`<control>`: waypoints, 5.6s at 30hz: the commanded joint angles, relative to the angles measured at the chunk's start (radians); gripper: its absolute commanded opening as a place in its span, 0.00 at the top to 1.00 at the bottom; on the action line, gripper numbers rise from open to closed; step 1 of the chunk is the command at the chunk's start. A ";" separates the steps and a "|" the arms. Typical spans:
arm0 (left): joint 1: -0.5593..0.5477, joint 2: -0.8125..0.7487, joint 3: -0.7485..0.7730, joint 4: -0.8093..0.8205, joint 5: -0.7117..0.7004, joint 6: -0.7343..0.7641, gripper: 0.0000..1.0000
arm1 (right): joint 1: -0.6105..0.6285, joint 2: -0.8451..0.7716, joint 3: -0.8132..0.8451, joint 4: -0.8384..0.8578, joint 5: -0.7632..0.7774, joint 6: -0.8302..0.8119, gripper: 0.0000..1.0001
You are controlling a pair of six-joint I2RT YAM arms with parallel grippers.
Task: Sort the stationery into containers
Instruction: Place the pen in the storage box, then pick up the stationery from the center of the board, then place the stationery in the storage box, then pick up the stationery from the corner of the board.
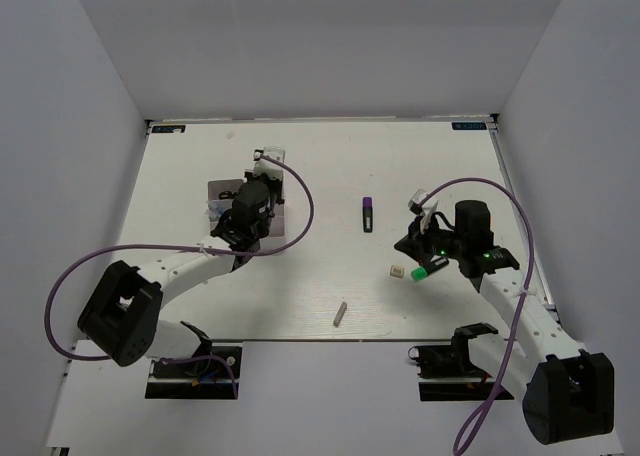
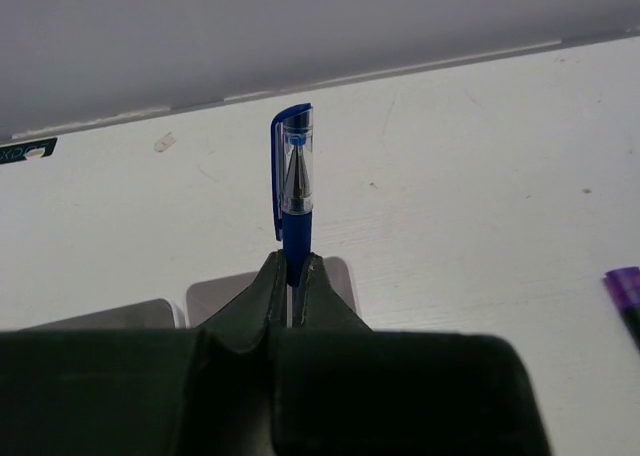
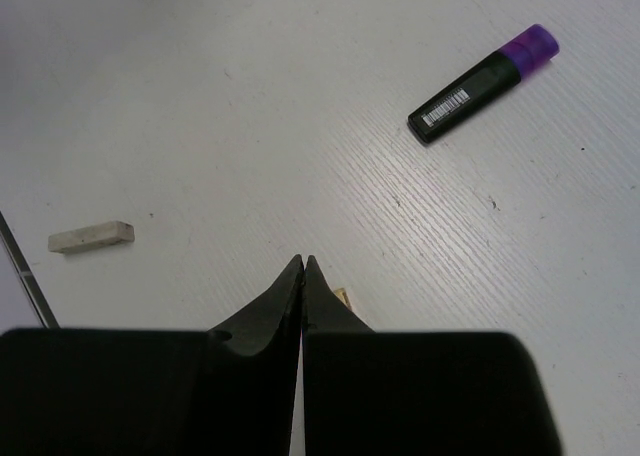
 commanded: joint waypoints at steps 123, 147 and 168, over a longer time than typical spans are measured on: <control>-0.407 -0.839 0.059 -1.561 -0.193 -0.593 0.26 | 0.587 1.197 1.140 0.207 -0.248 -0.103 1.00; -0.407 -0.805 0.042 -1.546 -0.159 -0.610 0.28 | 0.582 1.138 1.129 0.070 -0.222 -0.205 0.49; -0.127 -0.511 0.046 -1.297 0.547 -0.383 0.32 | 0.251 0.511 0.625 -0.831 0.416 -0.650 0.36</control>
